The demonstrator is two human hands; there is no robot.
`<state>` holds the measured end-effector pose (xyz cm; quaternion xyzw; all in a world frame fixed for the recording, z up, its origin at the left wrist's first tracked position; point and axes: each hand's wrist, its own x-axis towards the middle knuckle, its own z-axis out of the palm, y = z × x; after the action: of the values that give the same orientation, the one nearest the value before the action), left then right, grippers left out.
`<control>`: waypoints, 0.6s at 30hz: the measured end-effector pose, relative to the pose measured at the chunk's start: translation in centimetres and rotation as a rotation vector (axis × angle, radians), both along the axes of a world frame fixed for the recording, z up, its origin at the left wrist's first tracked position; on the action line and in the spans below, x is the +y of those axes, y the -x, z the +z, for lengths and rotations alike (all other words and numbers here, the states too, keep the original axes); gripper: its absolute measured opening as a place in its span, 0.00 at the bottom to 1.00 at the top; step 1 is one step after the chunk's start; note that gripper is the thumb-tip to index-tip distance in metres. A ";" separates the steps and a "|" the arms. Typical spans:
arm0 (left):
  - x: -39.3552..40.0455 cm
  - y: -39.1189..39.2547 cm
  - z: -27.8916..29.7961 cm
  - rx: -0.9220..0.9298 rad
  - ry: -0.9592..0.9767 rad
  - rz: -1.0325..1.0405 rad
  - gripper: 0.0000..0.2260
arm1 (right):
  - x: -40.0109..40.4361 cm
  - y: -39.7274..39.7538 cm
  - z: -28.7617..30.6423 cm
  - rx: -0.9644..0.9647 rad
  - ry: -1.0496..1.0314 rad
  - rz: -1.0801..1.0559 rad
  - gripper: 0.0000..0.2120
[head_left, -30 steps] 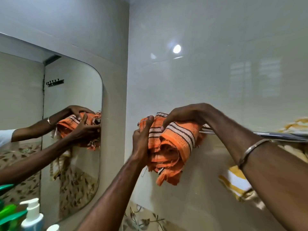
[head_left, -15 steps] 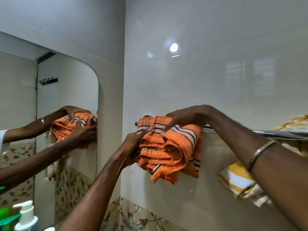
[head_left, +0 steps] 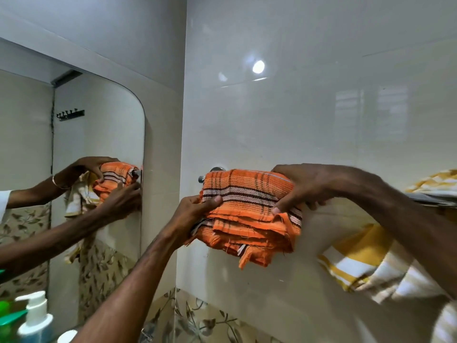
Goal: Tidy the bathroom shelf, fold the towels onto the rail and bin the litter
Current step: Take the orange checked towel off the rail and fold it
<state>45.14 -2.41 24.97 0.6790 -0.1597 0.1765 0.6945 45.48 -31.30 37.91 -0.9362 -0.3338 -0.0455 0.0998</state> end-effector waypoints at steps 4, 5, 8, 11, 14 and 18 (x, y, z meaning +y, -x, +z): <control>-0.6 1.2 1.2 -0.193 -0.158 0.310 0.23 | 0.2 0.9 0.4 0.017 -0.041 0.044 0.49; -0.8 1.4 1.5 -0.256 -0.189 0.431 0.25 | 0.5 1.0 0.5 0.001 -0.062 0.045 0.54; -1.3 1.5 2.1 -0.377 -0.349 0.872 0.26 | 1.8 1.3 0.9 -0.148 -0.165 0.030 0.59; -1.9 1.8 3.8 -0.512 -0.206 1.123 0.23 | 3.9 1.2 1.1 -0.318 -0.244 -0.024 0.48; -3.1 1.5 6.6 -0.579 -0.271 0.914 0.21 | 6.3 1.0 0.8 -0.450 -0.172 -0.080 0.38; -4.8 0.3 7.9 -0.446 -0.434 0.530 0.24 | 7.9 0.9 -0.5 -0.536 -0.046 -0.101 0.34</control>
<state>44.86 -7.21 32.88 0.7724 -0.1593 0.4544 0.4141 44.57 -23.40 37.45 -0.9038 -0.3000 -0.3040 0.0270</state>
